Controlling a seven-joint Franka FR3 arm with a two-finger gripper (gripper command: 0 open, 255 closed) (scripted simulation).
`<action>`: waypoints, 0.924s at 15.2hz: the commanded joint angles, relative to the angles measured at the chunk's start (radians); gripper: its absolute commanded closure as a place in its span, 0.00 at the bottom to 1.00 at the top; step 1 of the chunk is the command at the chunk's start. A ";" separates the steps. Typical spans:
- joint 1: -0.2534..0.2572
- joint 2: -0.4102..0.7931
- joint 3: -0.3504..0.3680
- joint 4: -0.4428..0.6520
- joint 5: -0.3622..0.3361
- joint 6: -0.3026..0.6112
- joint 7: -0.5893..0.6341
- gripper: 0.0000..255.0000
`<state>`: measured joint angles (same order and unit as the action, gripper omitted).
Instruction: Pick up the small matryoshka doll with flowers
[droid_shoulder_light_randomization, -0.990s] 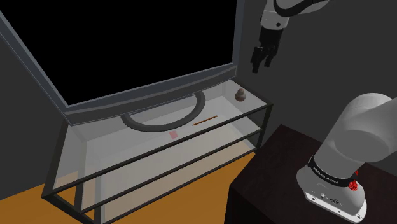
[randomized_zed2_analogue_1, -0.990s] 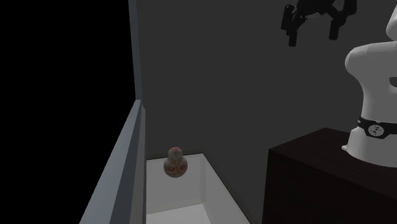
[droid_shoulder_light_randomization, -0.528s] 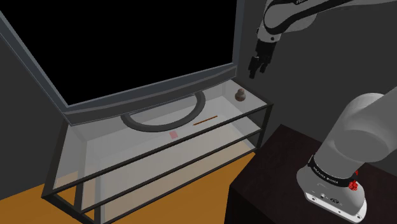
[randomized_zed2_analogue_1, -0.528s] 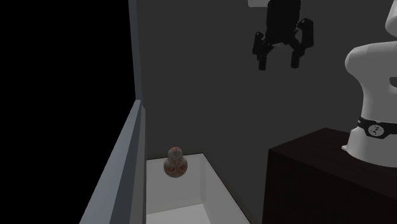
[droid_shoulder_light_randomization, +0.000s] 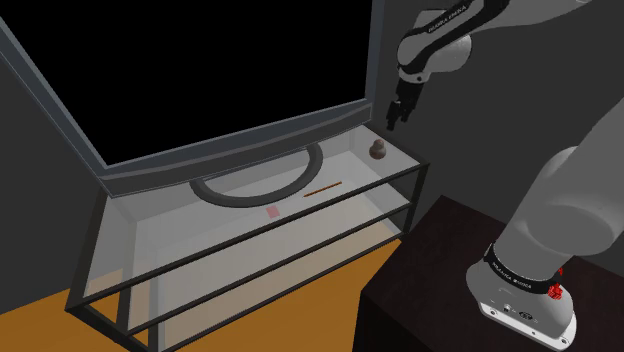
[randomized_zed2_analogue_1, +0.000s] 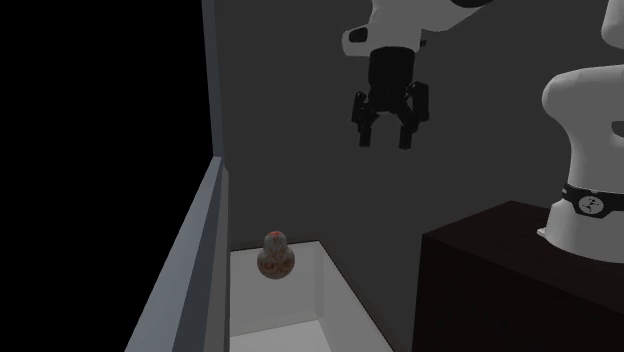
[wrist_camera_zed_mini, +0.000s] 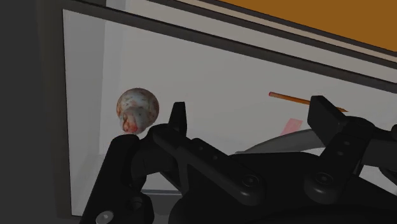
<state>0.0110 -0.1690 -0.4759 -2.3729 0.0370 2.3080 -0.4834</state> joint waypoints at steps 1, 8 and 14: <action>0.007 0.083 -0.030 0.036 0.063 0.043 -0.079 0.00; -0.047 0.392 -0.037 0.219 0.345 0.111 -0.369 0.00; -0.169 0.639 0.037 0.434 0.516 0.107 -0.537 0.00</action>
<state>-0.1369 0.4235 -0.4546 -1.9818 0.5247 2.4161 -0.9958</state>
